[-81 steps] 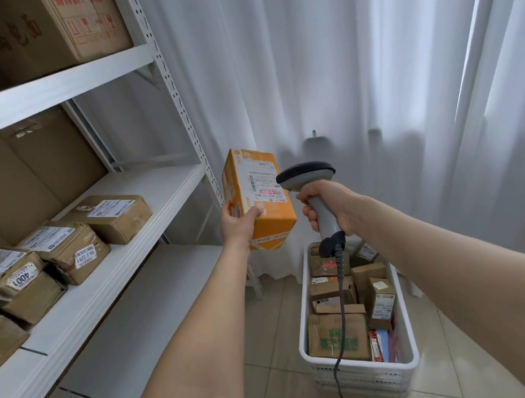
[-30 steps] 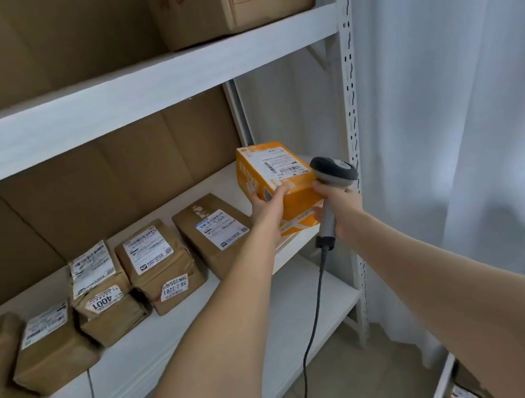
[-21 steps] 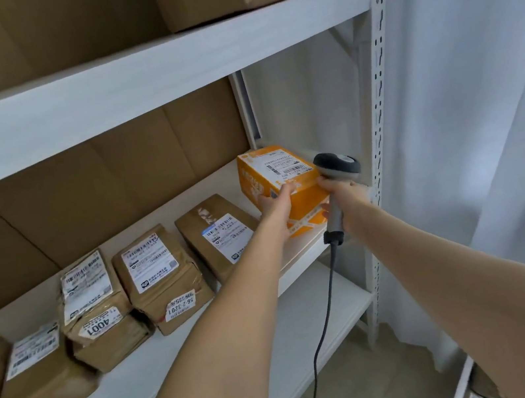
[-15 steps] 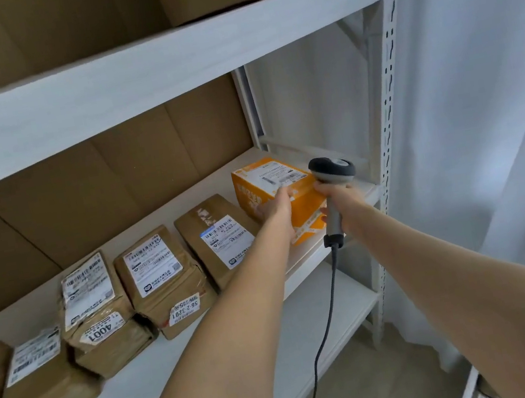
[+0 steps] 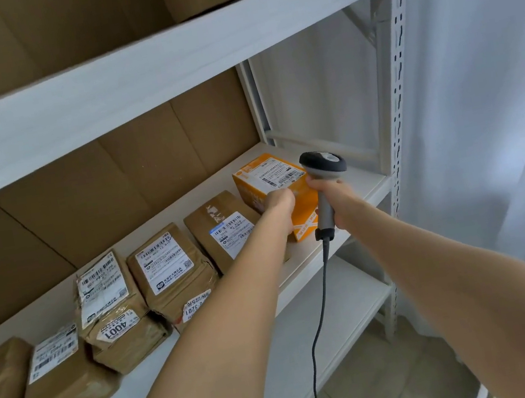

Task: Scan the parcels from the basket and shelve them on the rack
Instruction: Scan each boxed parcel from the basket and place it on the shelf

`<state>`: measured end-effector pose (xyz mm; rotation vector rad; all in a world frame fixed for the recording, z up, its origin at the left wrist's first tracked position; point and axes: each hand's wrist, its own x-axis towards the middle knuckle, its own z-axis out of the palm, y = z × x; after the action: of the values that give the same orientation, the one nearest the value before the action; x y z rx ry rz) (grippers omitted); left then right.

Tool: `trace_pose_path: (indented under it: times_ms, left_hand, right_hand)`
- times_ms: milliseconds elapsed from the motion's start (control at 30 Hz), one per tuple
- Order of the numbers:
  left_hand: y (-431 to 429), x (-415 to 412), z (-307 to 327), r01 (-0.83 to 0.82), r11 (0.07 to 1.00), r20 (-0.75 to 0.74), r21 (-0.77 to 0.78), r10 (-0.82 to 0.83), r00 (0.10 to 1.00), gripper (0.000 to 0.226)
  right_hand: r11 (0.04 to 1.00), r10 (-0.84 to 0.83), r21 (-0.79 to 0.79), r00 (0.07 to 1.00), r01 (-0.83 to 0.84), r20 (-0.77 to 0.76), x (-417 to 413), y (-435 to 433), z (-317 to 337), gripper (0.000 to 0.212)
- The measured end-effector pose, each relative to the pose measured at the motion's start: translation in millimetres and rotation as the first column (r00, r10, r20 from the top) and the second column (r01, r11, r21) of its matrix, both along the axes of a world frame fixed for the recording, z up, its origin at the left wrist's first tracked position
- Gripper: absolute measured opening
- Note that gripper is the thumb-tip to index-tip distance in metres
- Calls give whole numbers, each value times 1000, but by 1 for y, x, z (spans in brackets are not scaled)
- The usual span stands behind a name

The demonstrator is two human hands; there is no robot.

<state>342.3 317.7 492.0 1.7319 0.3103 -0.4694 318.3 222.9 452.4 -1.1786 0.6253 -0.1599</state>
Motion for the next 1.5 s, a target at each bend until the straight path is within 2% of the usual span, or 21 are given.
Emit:
trace_pose_path:
  times_ms: [67, 133, 200, 233, 333, 433, 567, 733, 967, 1267, 1500]
  left_hand:
    - [4, 0, 2, -7, 999, 53, 32, 6, 999, 31]
    - [8, 2, 4, -39, 987, 245, 158, -1, 969, 35]
    - [9, 6, 7, -59, 931, 462, 360, -123, 878, 43]
    - [7, 5, 8, -54, 896, 520, 440, -205, 829, 42]
    - [-12, -4, 5, -26, 827, 575, 561, -367, 731, 36]
    - [-42, -22, -8, 77, 756, 512, 650, -511, 690, 39]
    - [-88, -60, -30, 279, 588, 314, 759, -706, 634, 53]
    - [-138, -119, -63, 459, 472, 185, 753, -821, 540, 58]
    - [-192, -210, -102, 540, 347, 112, 767, -901, 419, 57]
    - [-243, -347, -171, 636, 217, -1, 741, -946, 324, 61]
    - [-265, -425, -242, 696, 132, -76, 705, -963, 260, 62]
  right_hand:
    - [999, -27, 34, 1000, 26, 16, -4, 0, -1, 28]
    - [994, -78, 77, 997, 76, 28, -12, -3, 0, 33]
    - [985, -139, 110, 990, 135, 30, -24, -7, 0, 41]
    - [978, -168, 128, 985, 162, 32, -32, -11, -1, 45]
    - [954, -251, 173, 968, 243, 24, -60, -24, -6, 43]
    - [922, -343, 196, 939, 334, 11, -96, -44, -15, 37]
    - [862, -465, 214, 885, 459, -25, -155, -75, -30, 27]
    - [759, -610, 219, 787, 613, -88, -236, -108, -58, 45]
    - [617, -727, 252, 663, 746, -181, -341, -137, -96, 43]
    - [481, -776, 308, 562, 821, -287, -479, -170, -161, 55]
    - [427, -781, 289, 511, 857, -360, -560, -192, -220, 54]
